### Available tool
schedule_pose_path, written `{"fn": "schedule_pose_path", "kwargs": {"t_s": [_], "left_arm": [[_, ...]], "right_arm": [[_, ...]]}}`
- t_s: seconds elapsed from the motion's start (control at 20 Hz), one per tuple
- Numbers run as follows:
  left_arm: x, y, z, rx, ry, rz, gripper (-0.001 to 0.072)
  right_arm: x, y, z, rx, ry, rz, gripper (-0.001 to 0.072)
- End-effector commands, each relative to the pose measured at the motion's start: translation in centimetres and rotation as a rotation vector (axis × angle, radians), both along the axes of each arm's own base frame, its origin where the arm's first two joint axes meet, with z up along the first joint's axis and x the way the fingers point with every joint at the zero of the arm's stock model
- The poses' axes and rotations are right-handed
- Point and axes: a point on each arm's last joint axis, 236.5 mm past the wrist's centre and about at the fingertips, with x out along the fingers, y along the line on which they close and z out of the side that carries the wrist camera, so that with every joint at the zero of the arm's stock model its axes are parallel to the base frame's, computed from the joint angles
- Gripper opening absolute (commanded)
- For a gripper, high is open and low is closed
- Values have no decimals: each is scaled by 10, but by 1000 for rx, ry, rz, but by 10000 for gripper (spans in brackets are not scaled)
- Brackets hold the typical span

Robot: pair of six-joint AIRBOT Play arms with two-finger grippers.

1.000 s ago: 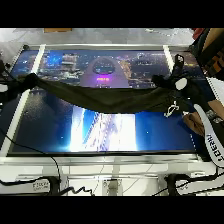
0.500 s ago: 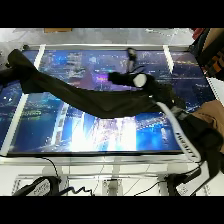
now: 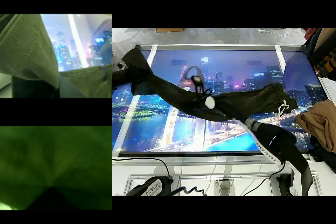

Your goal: Fold the clothes and pants, and hang the long-sleeved shirts on hangers.

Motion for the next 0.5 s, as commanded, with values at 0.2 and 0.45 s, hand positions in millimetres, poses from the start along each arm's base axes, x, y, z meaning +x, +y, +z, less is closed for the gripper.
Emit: {"fn": "schedule_pose_path", "kwargs": {"t_s": [0.2,0.45], "left_arm": [[11,-29,-25,-25,54,-72,16],[14,-173,-94,-85,201,-366,16]], "right_arm": [[18,-28,-5,-109,-55,1,22],[118,-194,47,-266,-111,-215,23]]}}
